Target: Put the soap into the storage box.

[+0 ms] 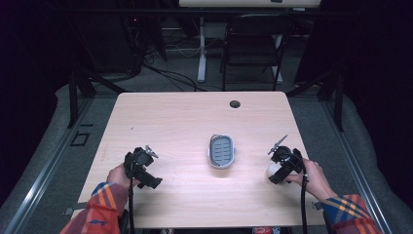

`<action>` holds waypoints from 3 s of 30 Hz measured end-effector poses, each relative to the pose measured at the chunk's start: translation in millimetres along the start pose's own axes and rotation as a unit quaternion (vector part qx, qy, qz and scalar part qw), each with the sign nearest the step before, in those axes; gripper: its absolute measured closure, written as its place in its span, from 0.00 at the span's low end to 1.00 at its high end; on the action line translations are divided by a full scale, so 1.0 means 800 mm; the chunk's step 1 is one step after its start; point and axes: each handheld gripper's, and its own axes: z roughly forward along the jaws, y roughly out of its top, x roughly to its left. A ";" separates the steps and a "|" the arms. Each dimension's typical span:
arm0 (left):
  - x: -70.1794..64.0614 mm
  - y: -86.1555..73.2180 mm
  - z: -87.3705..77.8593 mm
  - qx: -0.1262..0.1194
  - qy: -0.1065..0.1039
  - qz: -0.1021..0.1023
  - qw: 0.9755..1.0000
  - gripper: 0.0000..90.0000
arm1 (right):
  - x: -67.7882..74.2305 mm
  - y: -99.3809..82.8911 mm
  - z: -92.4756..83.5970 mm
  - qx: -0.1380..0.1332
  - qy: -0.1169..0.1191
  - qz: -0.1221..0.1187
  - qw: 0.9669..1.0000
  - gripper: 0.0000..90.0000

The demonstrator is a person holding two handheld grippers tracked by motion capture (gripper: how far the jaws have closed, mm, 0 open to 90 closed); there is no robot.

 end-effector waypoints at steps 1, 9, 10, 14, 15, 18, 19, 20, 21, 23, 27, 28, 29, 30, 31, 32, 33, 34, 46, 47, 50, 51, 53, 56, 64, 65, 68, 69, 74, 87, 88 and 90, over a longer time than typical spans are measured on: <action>0.000 0.000 0.000 0.000 0.000 0.000 1.000 0.00 | 0.002 -0.001 0.003 -0.012 0.005 0.011 1.000 0.08; 0.000 0.000 0.000 0.001 0.000 0.000 1.000 0.00 | 0.003 0.001 0.003 0.010 0.001 -0.009 1.000 0.18; 0.000 0.000 0.000 0.001 0.000 0.000 1.000 0.00 | 0.003 0.001 0.003 0.010 0.001 -0.009 1.000 0.18; 0.000 0.000 0.000 0.001 0.000 0.001 1.000 0.00 | 0.003 0.001 0.005 0.011 0.003 -0.006 1.000 0.19; 0.000 0.000 0.000 0.001 0.000 0.001 1.000 0.00 | 0.003 0.001 0.005 0.010 0.004 -0.007 1.000 0.21; 0.000 0.000 0.000 0.003 0.000 0.002 1.000 0.00 | 0.004 0.001 0.006 0.007 0.002 -0.003 1.000 0.25; 0.000 0.000 0.000 0.003 0.000 0.002 1.000 0.00 | 0.004 0.000 0.007 0.005 0.006 -0.002 1.000 0.25; 0.000 0.000 0.000 0.002 0.000 0.000 1.000 0.00 | 0.004 0.001 0.005 0.014 -0.001 -0.008 1.000 0.26; 0.000 0.000 0.000 0.002 0.000 0.000 1.000 0.00 | 0.004 0.001 0.005 0.014 -0.001 -0.008 1.000 0.26; 0.000 0.000 0.000 0.003 0.000 0.001 1.000 0.00 | 0.005 0.001 0.006 0.011 -0.001 -0.007 1.000 0.26; 0.000 0.000 0.000 0.002 0.000 0.001 1.000 0.00 | 0.005 0.002 0.006 0.013 -0.001 -0.008 1.000 0.26; 0.000 0.000 0.000 0.002 0.000 0.001 1.000 0.00 | 0.005 0.002 0.006 0.013 -0.001 -0.008 1.000 0.26; 0.000 0.000 0.000 0.002 0.000 0.001 1.000 0.00 | 0.004 0.001 0.006 0.012 0.002 -0.007 1.000 0.26; 0.000 0.000 0.000 0.002 0.000 0.001 1.000 0.00 | 0.004 0.001 0.006 0.012 0.002 -0.007 1.000 0.26; 0.000 0.000 0.000 0.002 0.000 0.001 1.000 0.00 | 0.004 0.001 0.006 0.013 0.002 -0.007 1.000 0.26; 0.000 0.000 0.000 0.001 0.000 0.001 1.000 0.00 | 0.005 0.001 0.005 0.015 0.001 -0.009 1.000 0.26; 0.000 0.000 0.000 0.001 0.001 0.001 1.000 0.00 | 0.005 0.001 0.005 0.013 0.002 -0.008 1.000 0.26; 0.000 0.000 0.000 0.001 0.001 0.001 1.000 0.00 | 0.006 0.003 0.002 0.019 -0.002 -0.018 1.000 0.26; 0.000 0.000 0.000 0.003 0.001 0.002 1.000 0.00 | 0.013 0.005 -0.003 0.011 -0.002 -0.028 1.000 0.26; 0.000 0.000 0.000 0.004 0.001 0.003 1.000 0.00 | 0.013 0.006 -0.004 0.012 -0.001 -0.031 0.999 0.26; 0.000 0.000 0.000 0.004 0.001 0.003 1.000 0.00 | 0.017 0.007 -0.004 0.006 -0.002 -0.031 1.000 0.26; 0.000 0.000 0.000 0.005 0.000 0.003 1.000 0.00 | 0.019 0.009 -0.005 0.006 -0.002 -0.035 0.999 0.26; 0.000 0.000 0.001 0.005 0.000 0.002 1.000 0.00 | 0.019 0.010 -0.006 0.010 -0.003 -0.038 0.999 0.26; 0.000 0.000 0.001 0.004 0.000 0.002 1.000 0.00 | 0.023 0.012 -0.005 0.004 -0.004 -0.039 0.999 0.26; 0.000 0.000 0.001 0.006 0.000 0.001 1.000 0.00 | 0.027 0.019 -0.006 0.003 -0.001 -0.050 0.999 0.26; 0.000 0.000 0.001 0.006 0.000 0.001 1.000 0.00 | 0.028 0.020 -0.006 -0.001 0.004 -0.046 0.999 0.26; 0.000 0.000 0.001 0.006 0.000 0.001 1.000 0.00 | 0.028 0.024 -0.008 -0.001 0.001 -0.050 0.999 0.26; 0.000 0.000 0.001 0.006 0.000 0.001 1.000 0.00 | 0.028 0.024 -0.008 -0.001 0.001 -0.050 0.999 0.26; 0.000 0.000 0.002 0.006 0.000 0.001 1.000 0.00 | 0.030 0.031 -0.008 -0.003 0.001 -0.056 0.998 0.26; 0.000 0.000 0.002 0.003 0.002 0.001 1.000 0.00 | 0.032 0.044 -0.008 -0.004 0.004 -0.063 0.998 0.26; 0.000 0.000 0.002 0.003 0.001 0.001 1.000 0.00 | 0.031 0.045 -0.008 -0.006 -0.001 -0.066 0.998 0.26; 0.000 0.000 0.002 0.003 0.001 0.001 1.000 0.00 | 0.031 0.048 -0.009 -0.006 0.001 -0.065 0.998 0.26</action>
